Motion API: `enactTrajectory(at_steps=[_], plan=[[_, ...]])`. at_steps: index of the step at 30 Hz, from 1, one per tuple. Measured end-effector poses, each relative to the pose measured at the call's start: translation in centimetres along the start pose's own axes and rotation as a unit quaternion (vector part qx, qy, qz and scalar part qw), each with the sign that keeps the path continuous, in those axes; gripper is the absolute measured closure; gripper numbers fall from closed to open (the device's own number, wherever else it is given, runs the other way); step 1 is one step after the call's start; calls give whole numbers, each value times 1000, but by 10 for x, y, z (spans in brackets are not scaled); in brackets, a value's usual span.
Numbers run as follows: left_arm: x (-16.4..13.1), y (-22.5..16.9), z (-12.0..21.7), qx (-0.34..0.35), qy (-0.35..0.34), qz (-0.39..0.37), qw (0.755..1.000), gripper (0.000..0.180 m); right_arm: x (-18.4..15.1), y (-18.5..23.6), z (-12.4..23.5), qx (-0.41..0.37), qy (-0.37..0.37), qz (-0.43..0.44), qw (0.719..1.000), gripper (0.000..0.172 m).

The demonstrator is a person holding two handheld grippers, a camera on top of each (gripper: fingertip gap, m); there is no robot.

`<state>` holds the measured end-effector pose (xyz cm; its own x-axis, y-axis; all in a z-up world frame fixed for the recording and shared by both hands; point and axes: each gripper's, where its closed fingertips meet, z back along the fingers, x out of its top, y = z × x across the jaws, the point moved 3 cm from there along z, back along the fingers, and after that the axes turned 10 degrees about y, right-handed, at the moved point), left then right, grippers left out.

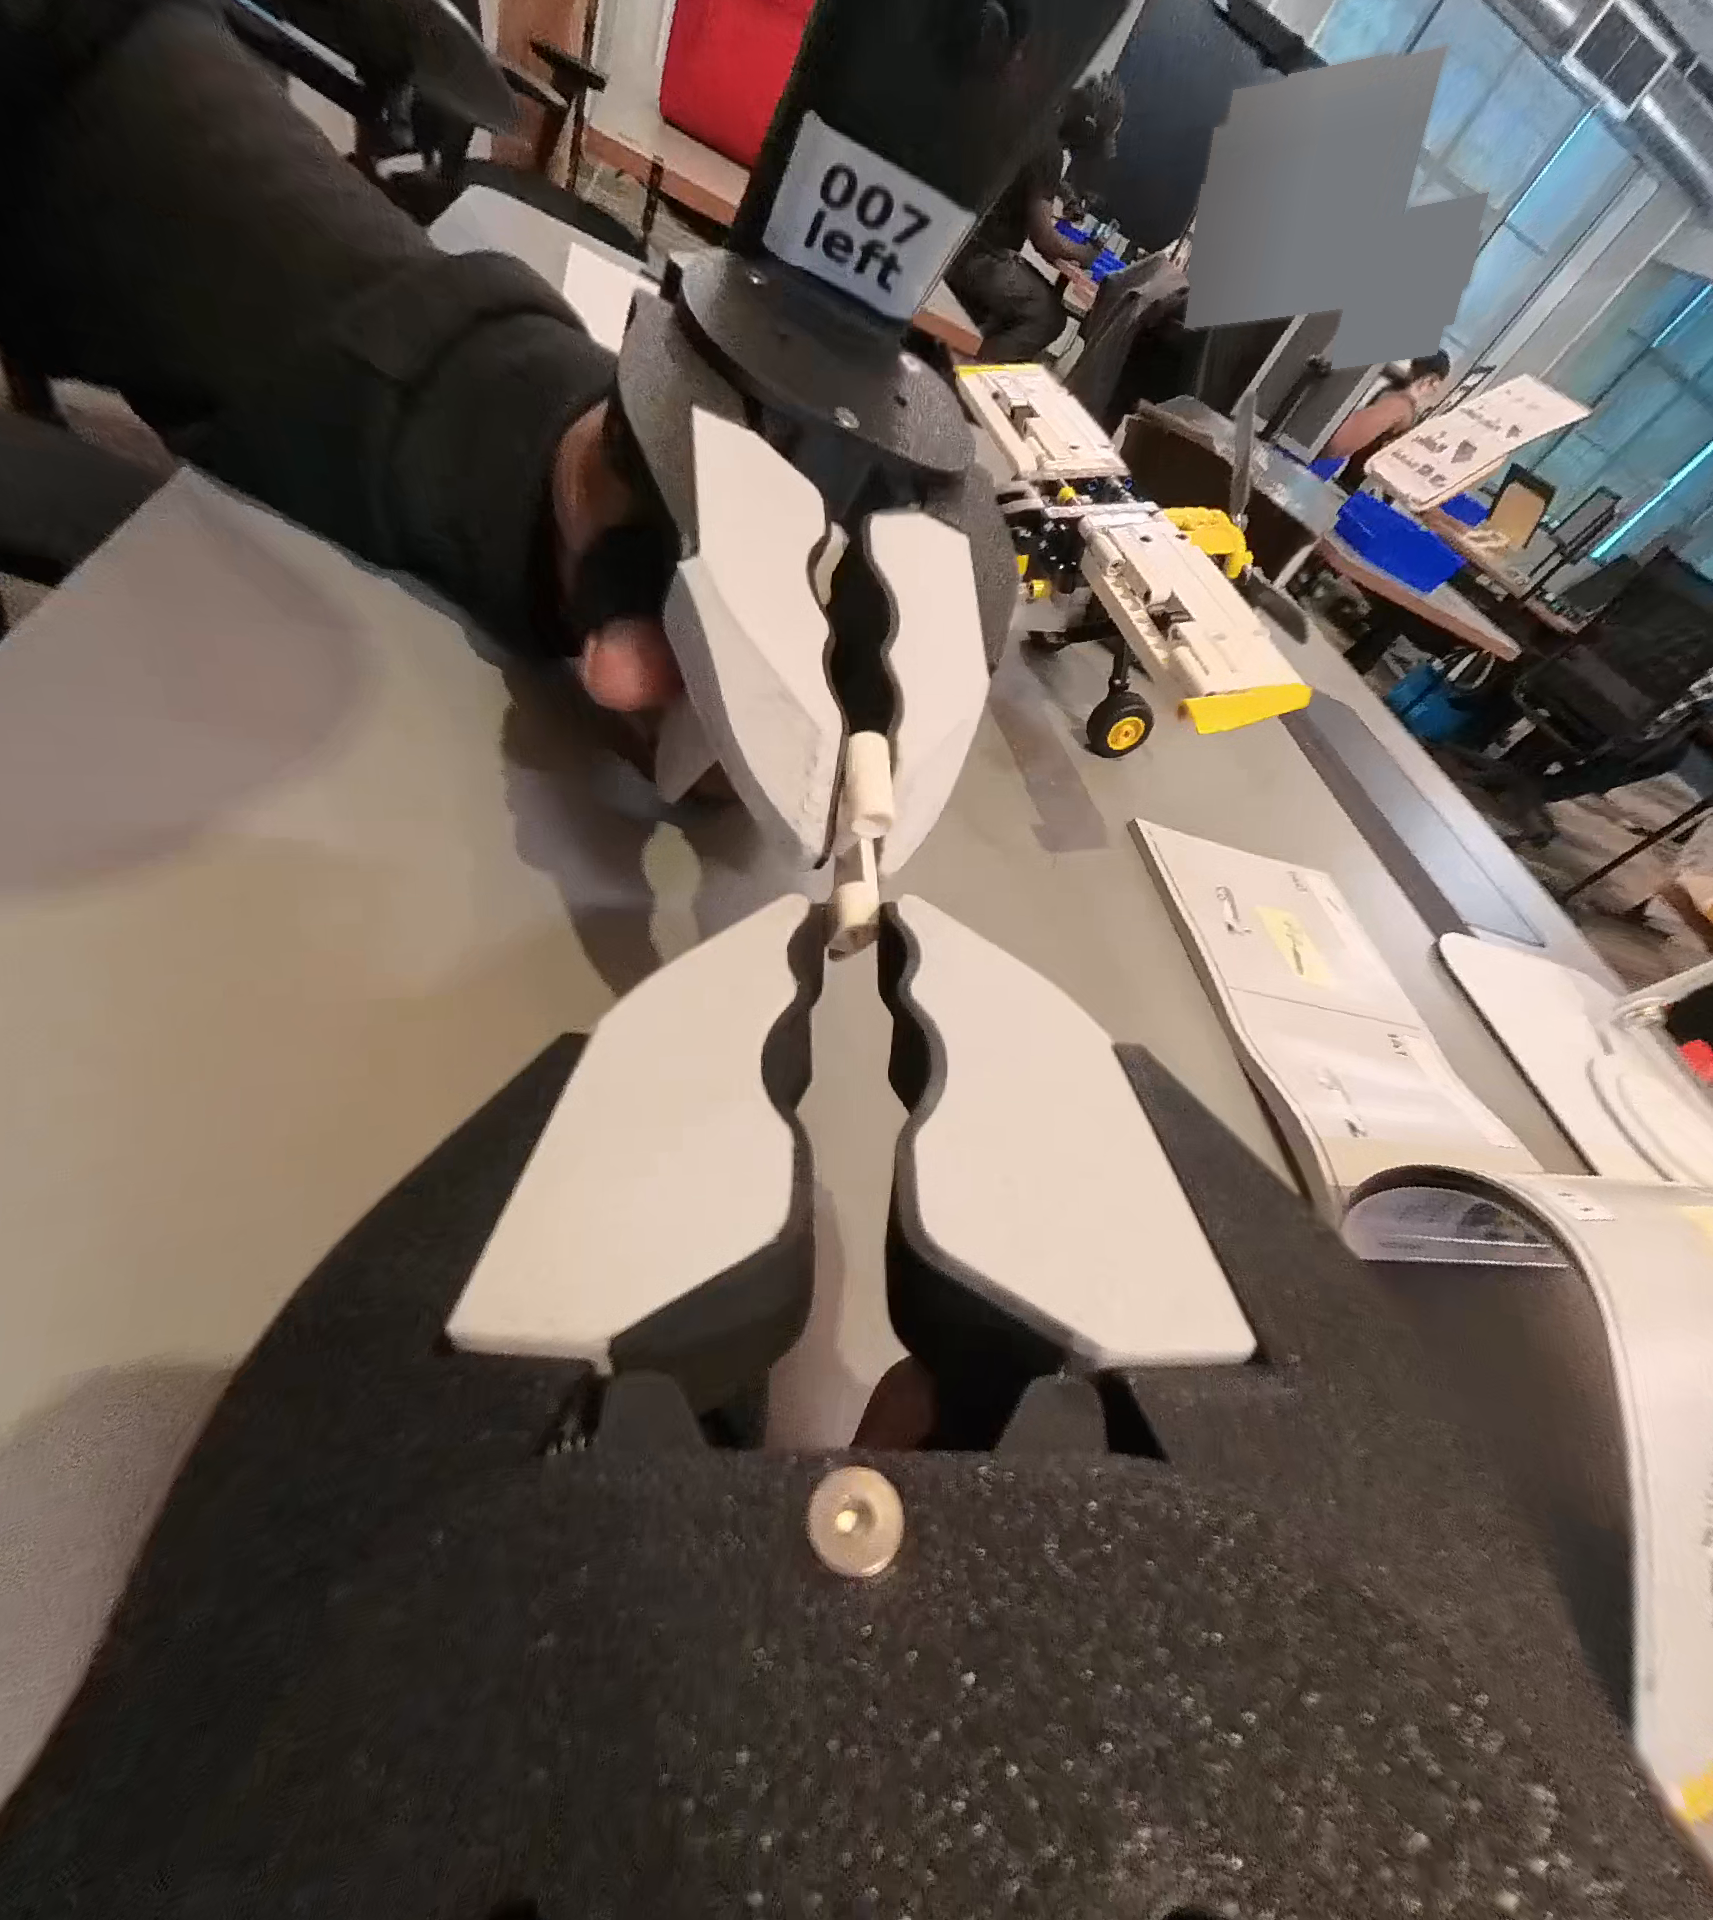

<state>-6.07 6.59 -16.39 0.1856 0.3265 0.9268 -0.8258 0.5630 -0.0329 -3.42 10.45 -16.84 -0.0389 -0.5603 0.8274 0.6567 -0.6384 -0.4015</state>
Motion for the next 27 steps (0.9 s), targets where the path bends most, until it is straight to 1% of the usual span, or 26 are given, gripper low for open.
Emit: enactTrajectory(at_steps=[2,4,5,8,10,11,13,14,15,16,17,19,22,24,27], plan=[[0,2,-1,12,2,-13,1000,170,-1,-1,1,-16,3,18,1000,163],[3,8,1,41,-12,-16,999,153,-2,-5,3,-44,9,39,998,163],[5,14,3,60,-25,-10,998,141,-4,-8,4,-57,15,51,997,163],[19,22,12,79,-95,14,992,127,-13,-12,5,-86,39,84,992,163],[29,31,18,104,-139,25,984,128,-18,-13,4,-96,50,94,990,163],[35,36,22,120,-161,28,979,133,-20,-13,4,-100,53,94,989,163],[48,41,31,148,-210,16,966,149,-22,-17,2,-112,62,88,988,163],[53,44,34,164,-221,10,961,157,-23,-19,1,-120,68,88,987,163],[54,49,35,184,-215,13,959,159,-24,-20,1,-126,71,90,985,163],[53,55,33,202,-195,24,960,159,-24,-22,1,-135,72,91,984,163],[50,57,29,197,-169,29,965,158,-24,-24,0,-143,74,92,983,163],[42,58,18,161,-122,36,979,156,-25,-28,0,-161,76,101,979,163],[27,63,4,108,-59,76,989,151,-26,-33,0,-182,75,135,971,163],[20,64,-1,67,-38,109,991,147,-28,-37,0,-195,75,164,964,163],[9,67,-2,44,-24,150,987,146,-31,-40,-2,-197,73,190,959,163]])
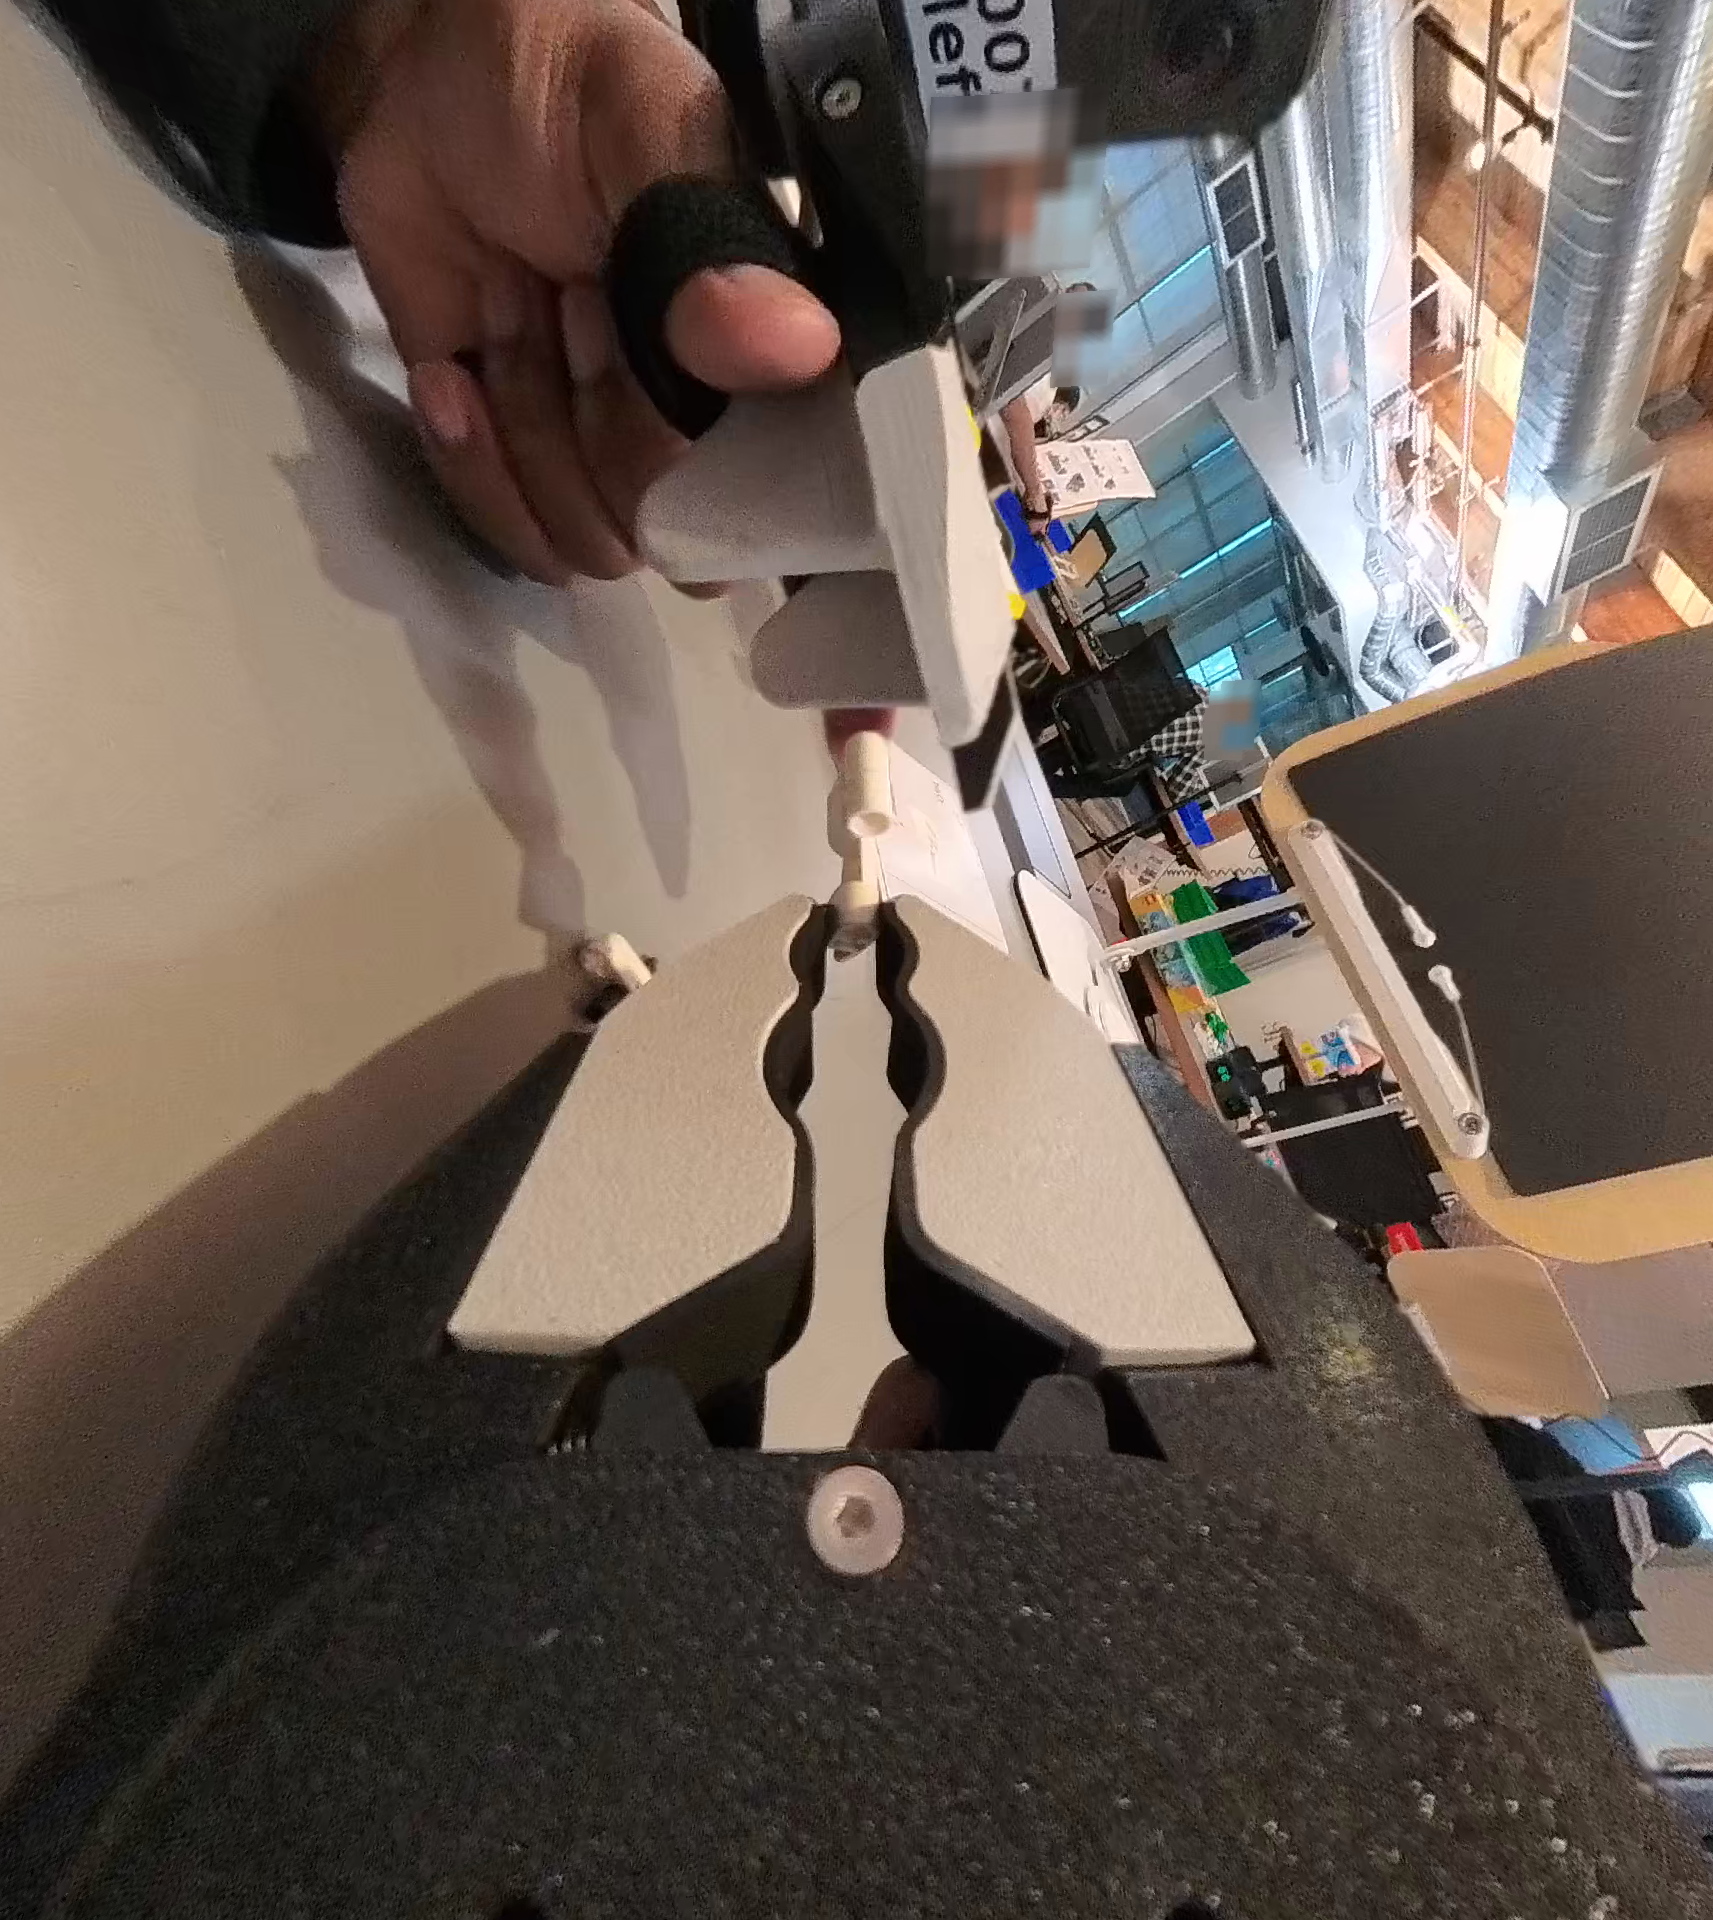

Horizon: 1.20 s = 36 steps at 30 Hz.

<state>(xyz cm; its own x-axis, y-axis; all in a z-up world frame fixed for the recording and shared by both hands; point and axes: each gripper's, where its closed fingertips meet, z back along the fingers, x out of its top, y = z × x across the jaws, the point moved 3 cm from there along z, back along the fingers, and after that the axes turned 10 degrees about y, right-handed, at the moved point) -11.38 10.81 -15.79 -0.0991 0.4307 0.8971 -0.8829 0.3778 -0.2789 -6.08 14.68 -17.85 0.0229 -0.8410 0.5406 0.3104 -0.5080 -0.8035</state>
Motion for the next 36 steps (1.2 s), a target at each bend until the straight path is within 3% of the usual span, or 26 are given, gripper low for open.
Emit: enactTrajectory(at_steps=[8,21,28,31,36], plan=[[-17,2,4,-38,56,56,996,147,2,6,-8,-11,-16,65,998,164],[-29,-10,-1,-51,109,37,992,146,-7,11,-16,-26,38,108,993,165],[-35,-8,-12,53,140,-52,987,144,-8,14,-21,-32,71,124,989,165],[-40,-8,-14,76,158,-78,981,159,-5,19,-22,-29,73,132,988,165],[-49,-1,-8,102,197,-109,969,159,-15,17,-22,5,103,83,991,162]])
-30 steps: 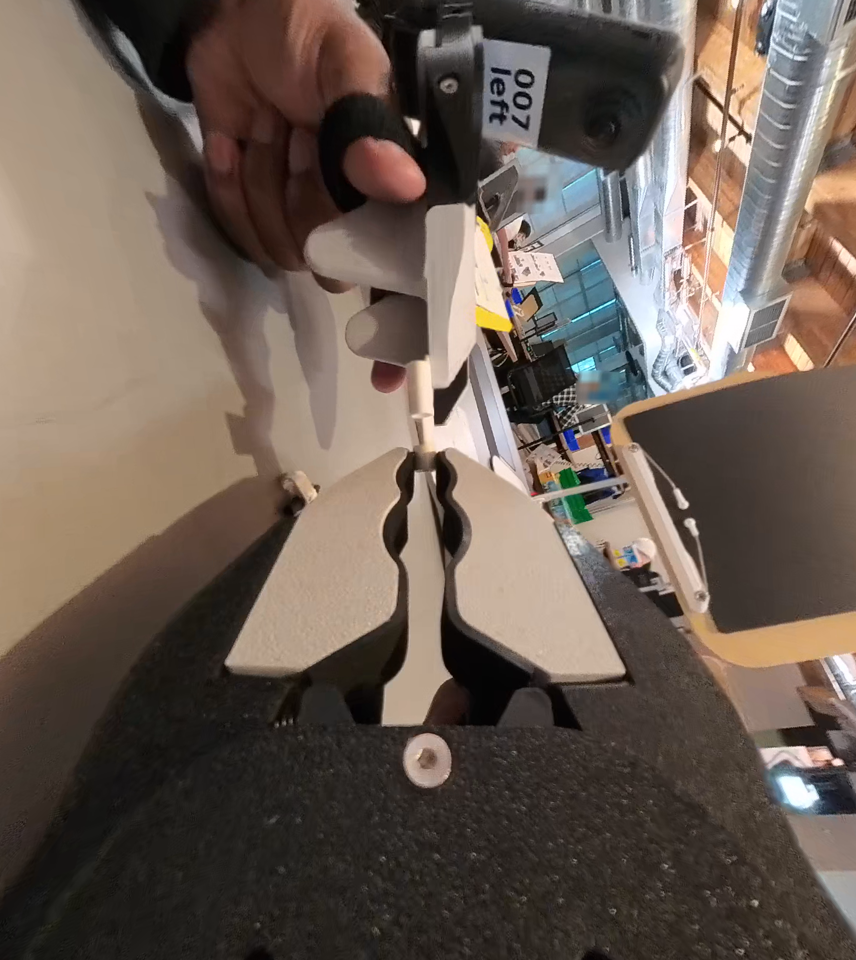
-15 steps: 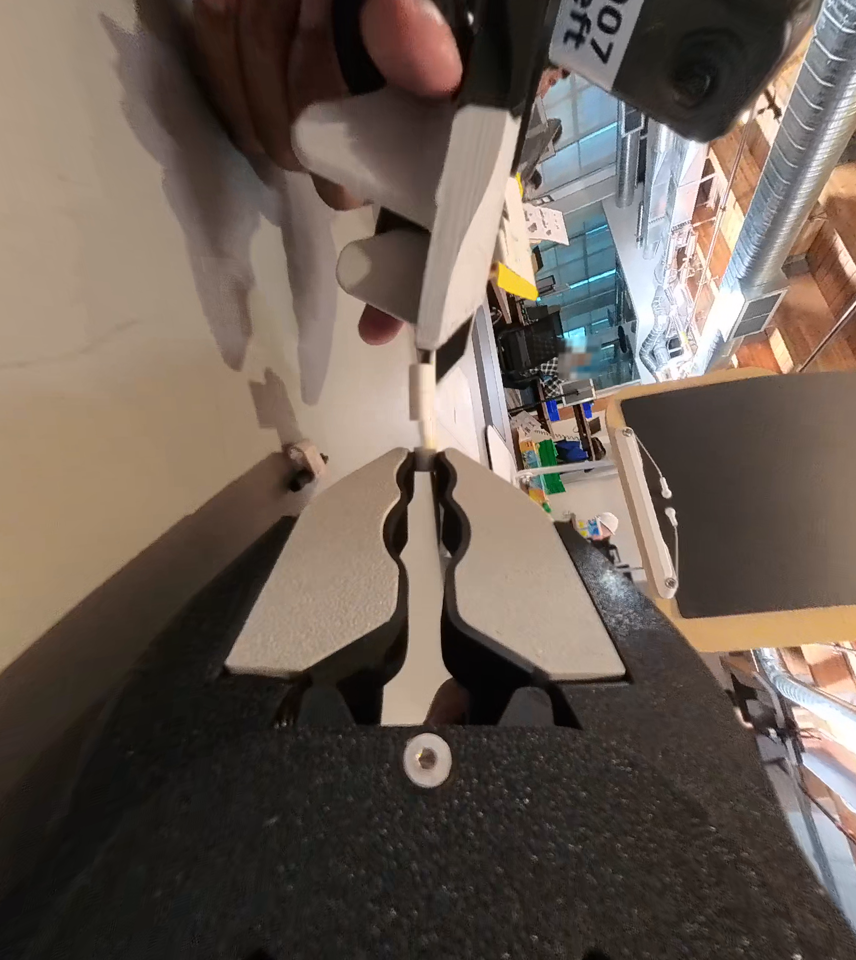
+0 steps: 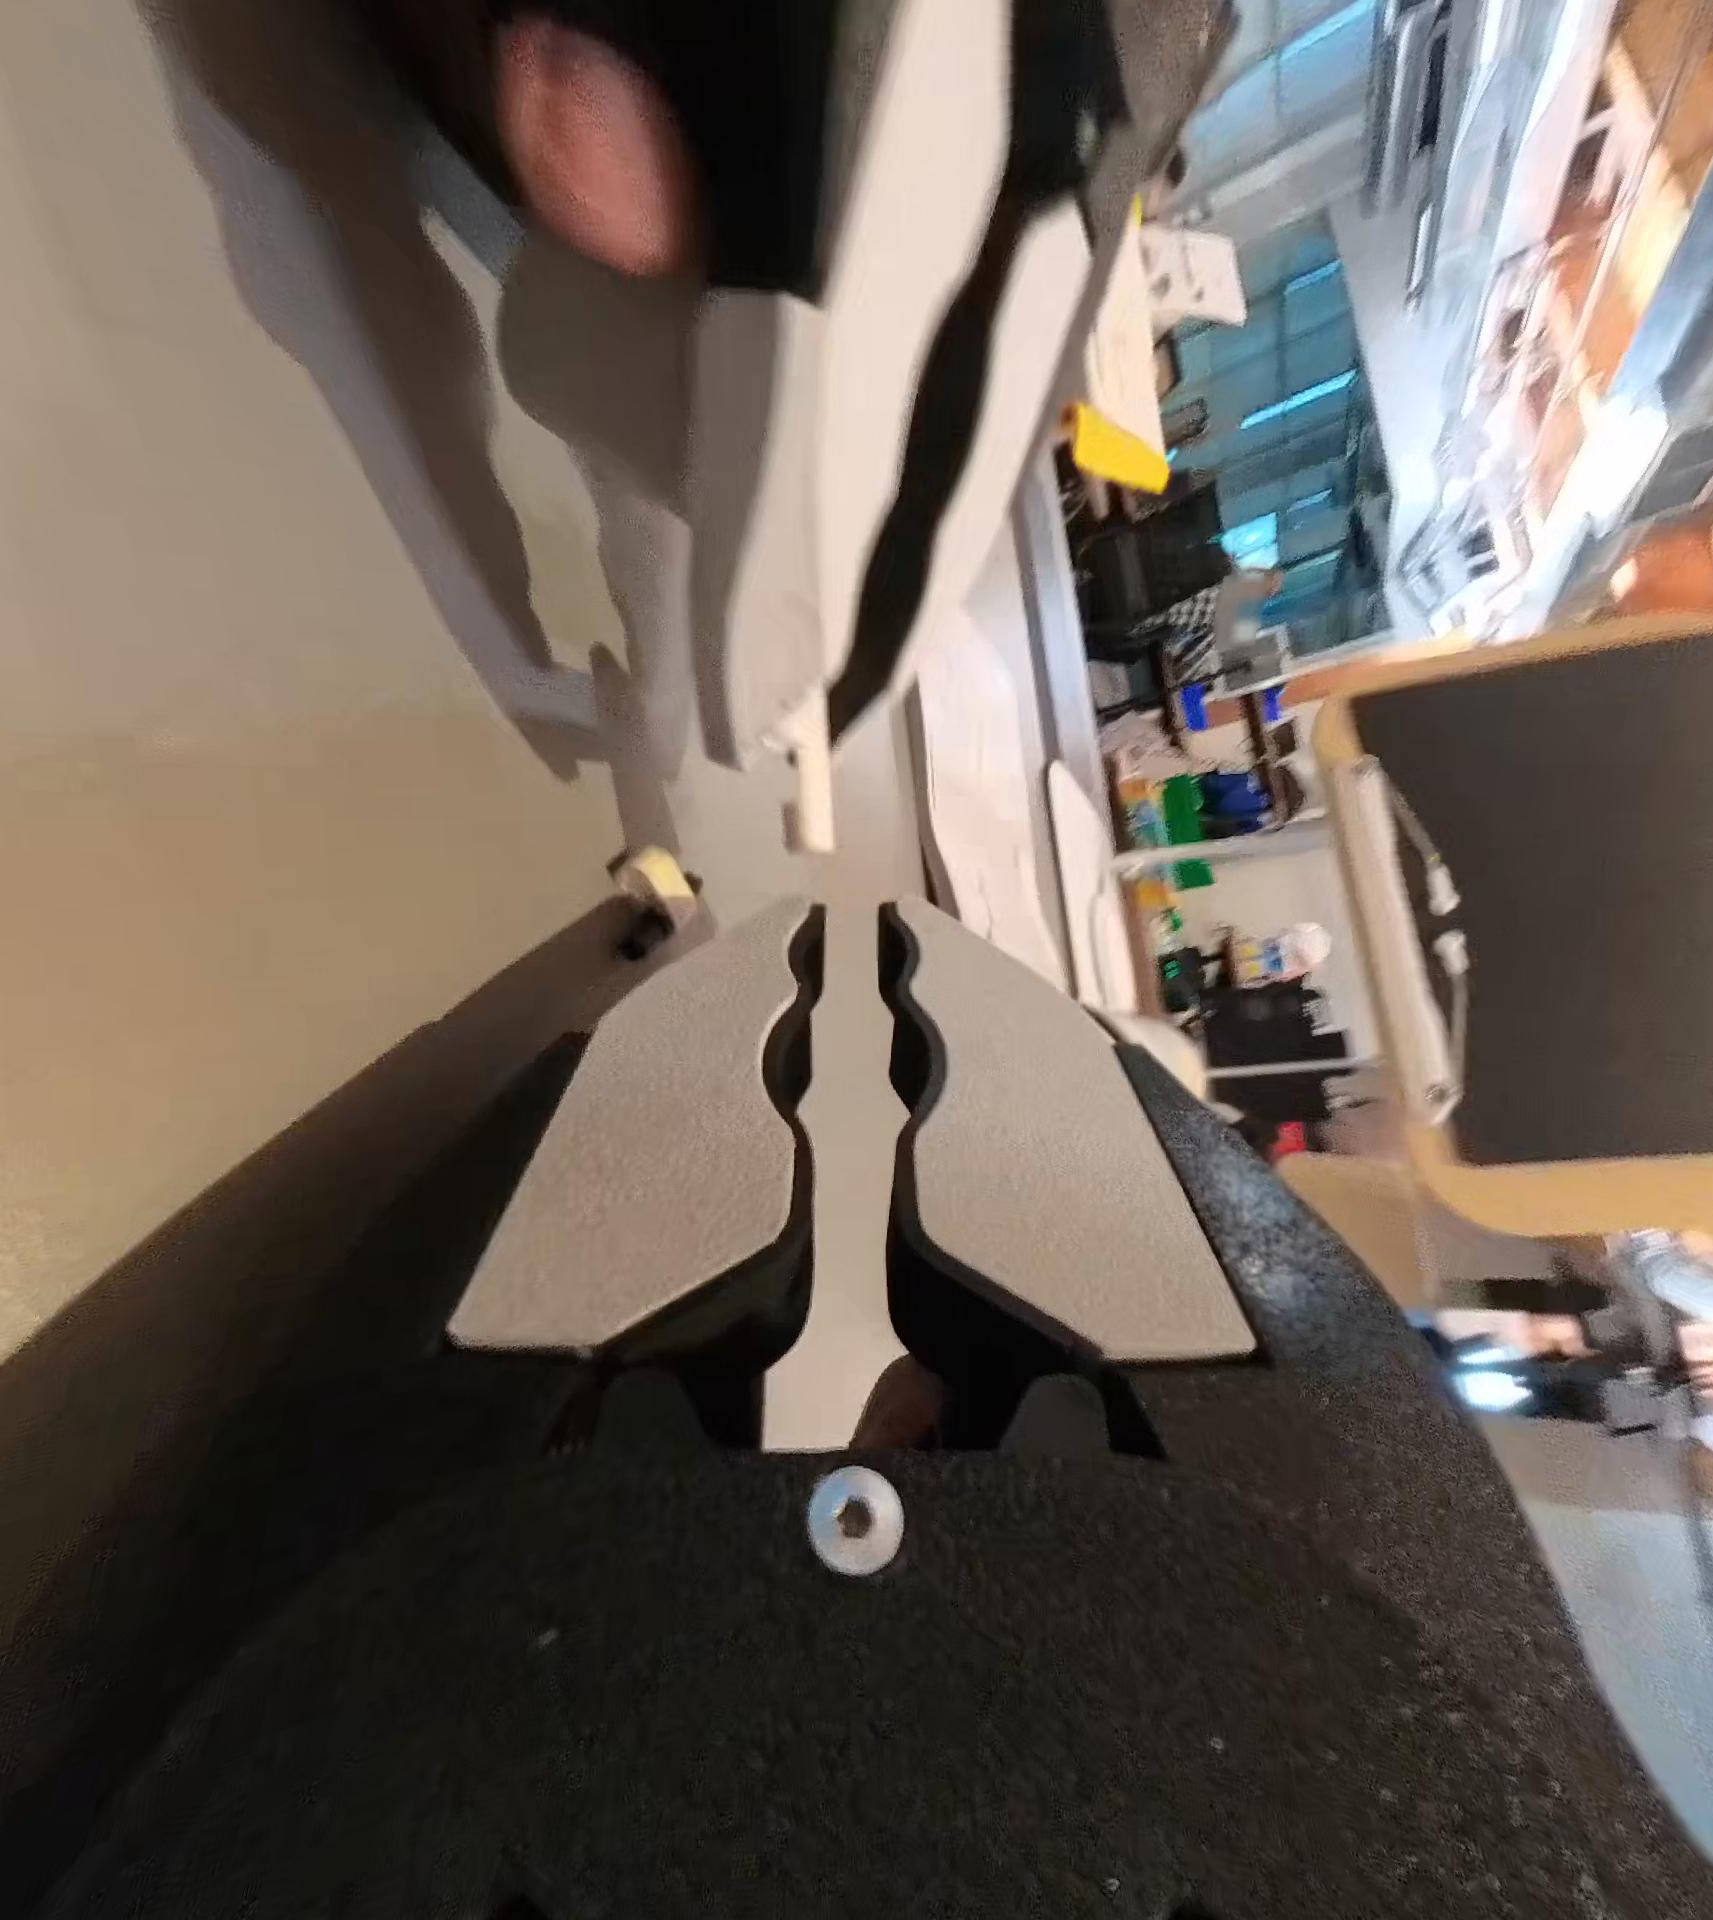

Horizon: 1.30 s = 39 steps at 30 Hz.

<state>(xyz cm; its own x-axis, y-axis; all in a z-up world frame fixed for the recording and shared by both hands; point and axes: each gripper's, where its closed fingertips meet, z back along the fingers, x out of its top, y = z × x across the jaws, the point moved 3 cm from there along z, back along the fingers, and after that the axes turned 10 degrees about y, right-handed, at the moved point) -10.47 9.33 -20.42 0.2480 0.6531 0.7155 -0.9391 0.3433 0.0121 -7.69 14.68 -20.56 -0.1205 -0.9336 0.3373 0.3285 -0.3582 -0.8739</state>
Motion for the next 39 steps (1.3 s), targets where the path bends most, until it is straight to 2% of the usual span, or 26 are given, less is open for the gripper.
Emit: enactTrajectory(at_steps=[3,5,9,13,22,24,28,31,35,39], plan=[[-11,3,-1,0,35,-14,999,159,-10,-1,4,82,8,-91,992,163],[-15,1,-3,-15,55,-11,998,159,-10,6,9,176,10,-165,970,162],[-21,-2,-7,-16,89,-18,996,159,-1,17,12,278,37,-239,930,157],[-24,-4,-7,-17,100,-25,995,156,-4,16,5,255,86,-239,933,158],[-19,-3,-6,-17,87,-10,996,149,1,20,1,292,97,-256,916,171],[-16,-2,-4,-19,76,-3,997,149,1,20,0,286,95,-251,920,172],[-14,1,-2,-23,60,19,998,149,0,18,3,253,70,-198,944,172],[-15,3,-2,-16,60,21,998,149,-3,19,8,253,59,-177,949,172],[-11,4,-1,-9,51,22,998,149,-20,9,7,234,82,-210,946,158],[-10,4,-2,-9,45,19,999,149,-24,3,4,248,49,-226,941,142]])
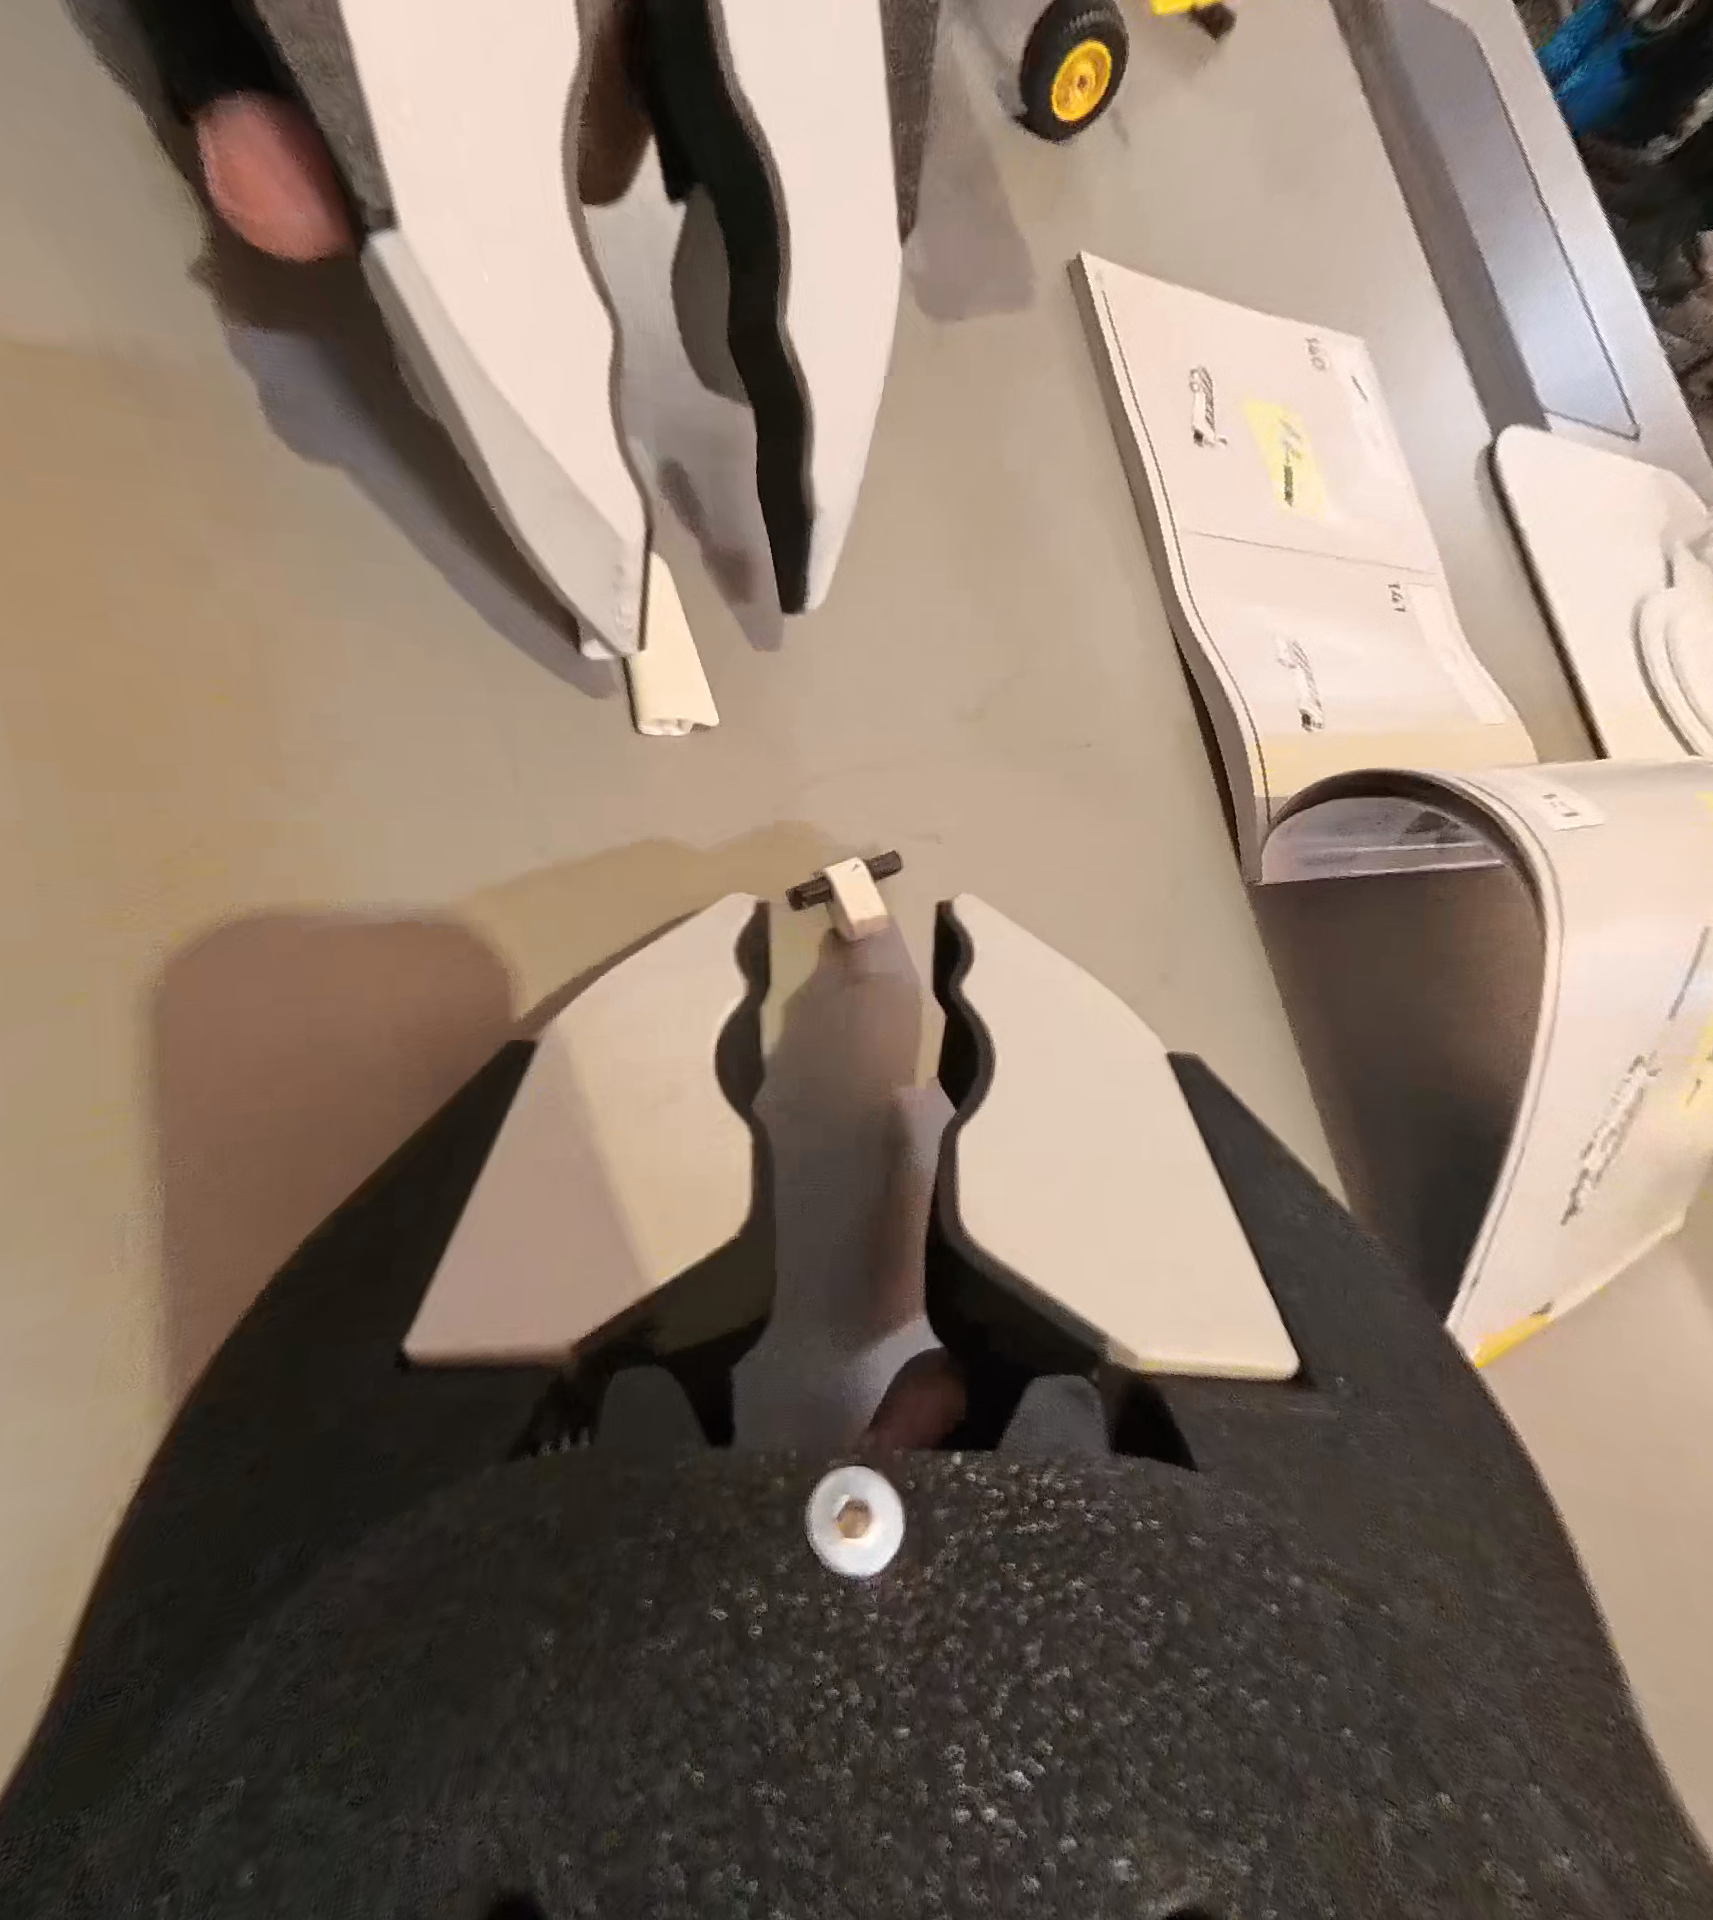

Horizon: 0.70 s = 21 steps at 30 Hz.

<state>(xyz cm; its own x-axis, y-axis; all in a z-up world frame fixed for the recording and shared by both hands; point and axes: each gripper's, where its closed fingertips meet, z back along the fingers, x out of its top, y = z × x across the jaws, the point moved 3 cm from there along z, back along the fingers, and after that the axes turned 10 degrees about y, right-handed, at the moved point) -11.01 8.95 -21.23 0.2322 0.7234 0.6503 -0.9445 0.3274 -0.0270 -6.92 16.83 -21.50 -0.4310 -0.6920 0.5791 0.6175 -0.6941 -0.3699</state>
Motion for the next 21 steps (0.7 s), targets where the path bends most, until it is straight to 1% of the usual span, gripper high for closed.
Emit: enactTrajectory(at_steps=[2,5,8,10,12,17,21], plan=[[0,-1,-1,-3,0,-2,1000,149,0,-3,-1,32,-14,-9,999,132],[0,-2,-3,-3,2,-7,1000,149,0,-5,-6,84,-15,-14,996,126],[1,-2,-2,-4,-3,-7,1000,149,1,-3,-11,124,5,-19,992,134],[2,-2,0,-6,-10,-3,1000,149,1,-3,-14,133,21,-27,991,140],[3,0,1,-4,-15,-1,1000,149,1,-4,-15,121,24,-29,992,155],[6,2,4,3,-36,-3,999,149,7,-6,-11,22,1,26,999,155],[13,7,10,28,-77,-15,997,149,20,5,-4,-30,-34,40,998,155]])
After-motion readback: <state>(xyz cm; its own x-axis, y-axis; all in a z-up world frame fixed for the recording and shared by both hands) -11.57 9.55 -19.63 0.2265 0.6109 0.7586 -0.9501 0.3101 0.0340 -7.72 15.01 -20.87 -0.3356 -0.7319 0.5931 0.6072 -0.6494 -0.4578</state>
